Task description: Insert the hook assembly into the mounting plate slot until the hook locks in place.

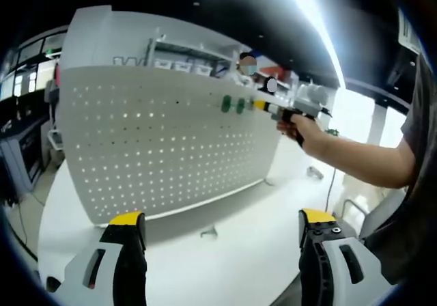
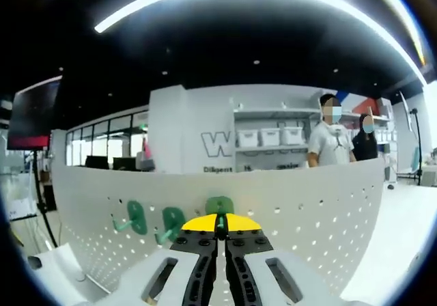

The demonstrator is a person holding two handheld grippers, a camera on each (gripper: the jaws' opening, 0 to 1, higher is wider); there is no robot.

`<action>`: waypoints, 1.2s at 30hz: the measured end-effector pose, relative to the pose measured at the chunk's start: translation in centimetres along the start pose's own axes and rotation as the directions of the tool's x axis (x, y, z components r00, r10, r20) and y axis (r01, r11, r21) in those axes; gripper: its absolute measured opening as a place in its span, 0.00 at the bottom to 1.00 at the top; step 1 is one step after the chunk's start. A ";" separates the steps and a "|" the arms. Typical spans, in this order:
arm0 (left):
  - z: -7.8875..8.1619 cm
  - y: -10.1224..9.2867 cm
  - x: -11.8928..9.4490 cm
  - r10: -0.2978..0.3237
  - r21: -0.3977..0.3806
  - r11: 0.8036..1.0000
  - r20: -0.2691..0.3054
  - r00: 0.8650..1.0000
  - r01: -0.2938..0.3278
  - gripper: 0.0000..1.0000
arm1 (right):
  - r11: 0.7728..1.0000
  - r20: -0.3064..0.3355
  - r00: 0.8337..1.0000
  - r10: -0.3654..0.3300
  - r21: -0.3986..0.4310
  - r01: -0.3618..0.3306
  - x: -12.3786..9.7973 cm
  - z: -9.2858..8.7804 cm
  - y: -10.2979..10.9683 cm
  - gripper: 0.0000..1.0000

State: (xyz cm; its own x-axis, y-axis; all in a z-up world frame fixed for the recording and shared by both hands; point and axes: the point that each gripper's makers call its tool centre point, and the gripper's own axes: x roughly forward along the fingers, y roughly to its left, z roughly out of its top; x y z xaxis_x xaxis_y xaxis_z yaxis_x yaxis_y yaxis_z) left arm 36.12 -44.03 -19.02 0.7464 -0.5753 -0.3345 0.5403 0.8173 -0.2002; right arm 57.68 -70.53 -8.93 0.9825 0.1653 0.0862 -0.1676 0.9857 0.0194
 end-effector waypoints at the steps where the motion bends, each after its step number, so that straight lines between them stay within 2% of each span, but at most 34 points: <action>1: 0.0 0.0 0.0 0.000 -0.001 1.000 0.000 1.000 0.000 0.94 | 1.000 0.001 1.000 -0.001 -0.008 0.001 0.0 0.0 0.0 0.00; 18: -0.1 0.2 -0.2 0.012 0.003 1.000 -0.006 1.000 -0.011 0.93 | 0.999 0.015 1.000 0.000 -0.032 0.001 0.1 -0.7 -0.4 0.00; 28: -0.2 0.4 -0.3 0.016 0.003 1.000 -0.009 1.000 -0.016 0.93 | 1.000 0.013 1.000 -0.009 -0.003 0.010 0.1 -1.0 -0.5 0.00; 33: -0.1 0.2 -0.2 0.013 0.004 1.000 -0.005 1.000 -0.013 0.92 | 0.999 0.044 0.998 -0.035 0.034 0.034 -0.3 -0.8 -0.8 0.00; 34: 0.0 0.3 -0.3 0.016 0.006 1.000 -0.004 1.000 -0.016 0.92 | 0.999 0.114 0.993 -0.033 0.034 0.030 -0.5 0.4 -0.7 0.00; 35: 0.0 0.4 -0.4 0.018 0.006 1.000 -0.002 1.000 -0.018 0.92 | 0.999 0.077 0.997 -0.031 0.035 0.028 -0.9 -0.2 -0.6 0.00; 36: 0.0 0.6 -0.6 0.022 0.002 1.000 -0.001 1.000 -0.022 0.92 | 0.999 0.124 0.992 -0.023 0.025 0.020 -0.9 0.6 -0.4 0.00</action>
State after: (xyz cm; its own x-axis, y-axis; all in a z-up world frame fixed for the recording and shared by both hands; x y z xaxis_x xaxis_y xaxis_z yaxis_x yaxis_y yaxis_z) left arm 36.02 -43.23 -18.94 0.7576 -0.5572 -0.3401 0.5244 0.8297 -0.1911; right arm 56.77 -71.13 -8.47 0.9684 0.1372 0.2085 -0.1499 0.9876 0.0463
